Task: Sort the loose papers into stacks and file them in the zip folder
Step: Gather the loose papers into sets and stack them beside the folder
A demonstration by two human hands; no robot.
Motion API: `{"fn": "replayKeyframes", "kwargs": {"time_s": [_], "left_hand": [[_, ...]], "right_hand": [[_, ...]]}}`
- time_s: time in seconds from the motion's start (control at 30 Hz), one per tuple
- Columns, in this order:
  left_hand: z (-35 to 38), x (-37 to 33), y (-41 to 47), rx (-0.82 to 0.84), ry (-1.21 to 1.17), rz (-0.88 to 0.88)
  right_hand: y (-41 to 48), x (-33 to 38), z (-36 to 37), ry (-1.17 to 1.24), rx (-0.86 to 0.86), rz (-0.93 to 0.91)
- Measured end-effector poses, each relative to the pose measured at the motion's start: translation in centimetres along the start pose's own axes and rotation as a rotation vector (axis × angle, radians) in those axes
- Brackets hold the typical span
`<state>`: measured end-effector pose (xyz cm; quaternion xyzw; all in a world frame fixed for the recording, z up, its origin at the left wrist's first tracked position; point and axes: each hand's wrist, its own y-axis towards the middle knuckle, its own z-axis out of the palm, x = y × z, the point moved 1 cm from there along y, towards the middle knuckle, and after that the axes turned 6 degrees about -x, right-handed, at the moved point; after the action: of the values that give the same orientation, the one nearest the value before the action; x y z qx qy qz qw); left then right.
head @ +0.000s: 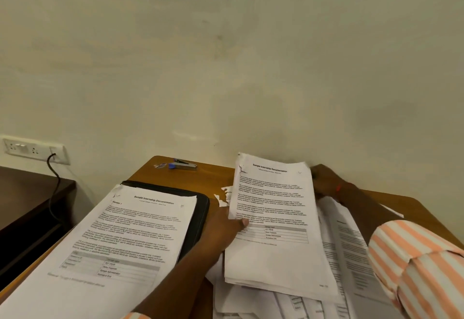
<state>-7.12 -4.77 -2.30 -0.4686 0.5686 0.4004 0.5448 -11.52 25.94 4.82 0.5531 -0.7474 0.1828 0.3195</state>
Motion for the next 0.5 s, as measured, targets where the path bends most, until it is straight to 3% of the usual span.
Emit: {"fn": "replayKeyframes", "kwargs": {"time_s": [0.07,0.1,0.17,0.23,0.4,0.5], "left_hand": [[-0.1,0.2,0.1,-0.009,-0.027,-0.011],[-0.1,0.0,-0.1,-0.002,-0.026,-0.006],[-0.1,-0.3,-0.3,-0.008,-0.035,-0.023],[-0.1,-0.2,0.0,0.001,-0.067,-0.027],[-0.3,-0.4,0.1,0.034,-0.138,0.002],[-0.5,-0.9,-0.1,0.037,-0.213,0.021]], "right_hand": [[0.3,-0.5,-1.3,0.196,-0.407,0.029],[0.2,-1.1,-2.2,0.345,-0.531,0.076],[-0.1,-1.7,-3.5,0.538,-0.634,0.157],[-0.5,-2.4,-4.9,0.574,-0.703,0.138],[-2.8,-3.1,-10.5,0.663,-1.073,0.149],[-4.6,-5.3,-12.9,0.608,-1.103,0.172]]}}
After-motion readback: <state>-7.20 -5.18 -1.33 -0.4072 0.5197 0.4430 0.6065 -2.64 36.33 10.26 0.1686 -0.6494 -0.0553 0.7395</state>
